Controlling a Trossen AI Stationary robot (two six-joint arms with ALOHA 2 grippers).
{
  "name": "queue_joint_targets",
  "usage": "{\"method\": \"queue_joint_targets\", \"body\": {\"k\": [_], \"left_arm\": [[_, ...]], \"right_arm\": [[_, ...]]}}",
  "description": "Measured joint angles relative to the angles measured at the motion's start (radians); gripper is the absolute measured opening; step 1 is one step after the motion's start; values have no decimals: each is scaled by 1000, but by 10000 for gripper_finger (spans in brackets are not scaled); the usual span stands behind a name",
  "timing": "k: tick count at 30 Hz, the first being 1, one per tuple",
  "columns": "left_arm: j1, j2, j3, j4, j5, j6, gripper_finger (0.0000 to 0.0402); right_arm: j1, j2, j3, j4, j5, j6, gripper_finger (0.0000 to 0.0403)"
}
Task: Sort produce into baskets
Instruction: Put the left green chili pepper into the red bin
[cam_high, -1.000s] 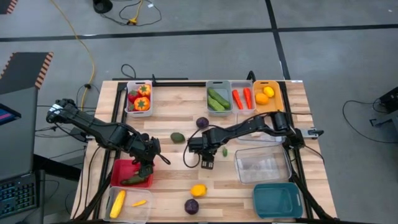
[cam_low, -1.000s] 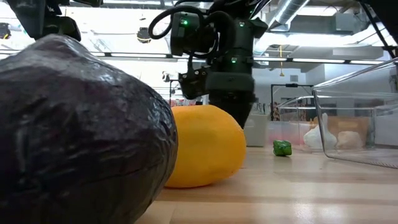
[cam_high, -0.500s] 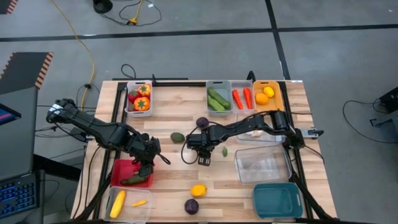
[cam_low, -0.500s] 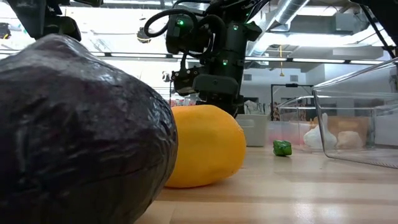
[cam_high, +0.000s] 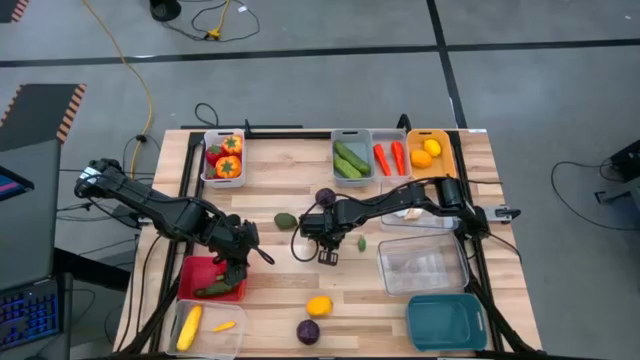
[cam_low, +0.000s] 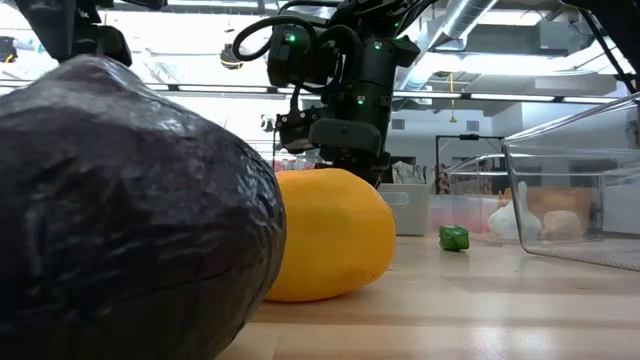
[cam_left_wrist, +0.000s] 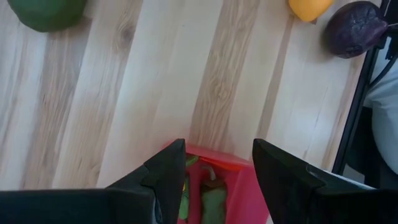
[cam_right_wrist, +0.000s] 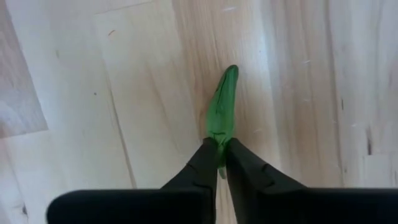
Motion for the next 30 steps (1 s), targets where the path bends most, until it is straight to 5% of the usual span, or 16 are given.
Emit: {"method": "queue_joint_targets", "body": {"k": [10,21,30], "left_arm": [[0,0,0,8,-53,7,173],[0,0,0,108,-250,261,173],[0,0,0,131,-317,326,173]], "right_arm": [[0,-1,15,-33,-13,0,48],[12,-2,209,-102,-39,-36,48],[48,-2,343,18,-39,-131,48]]}}
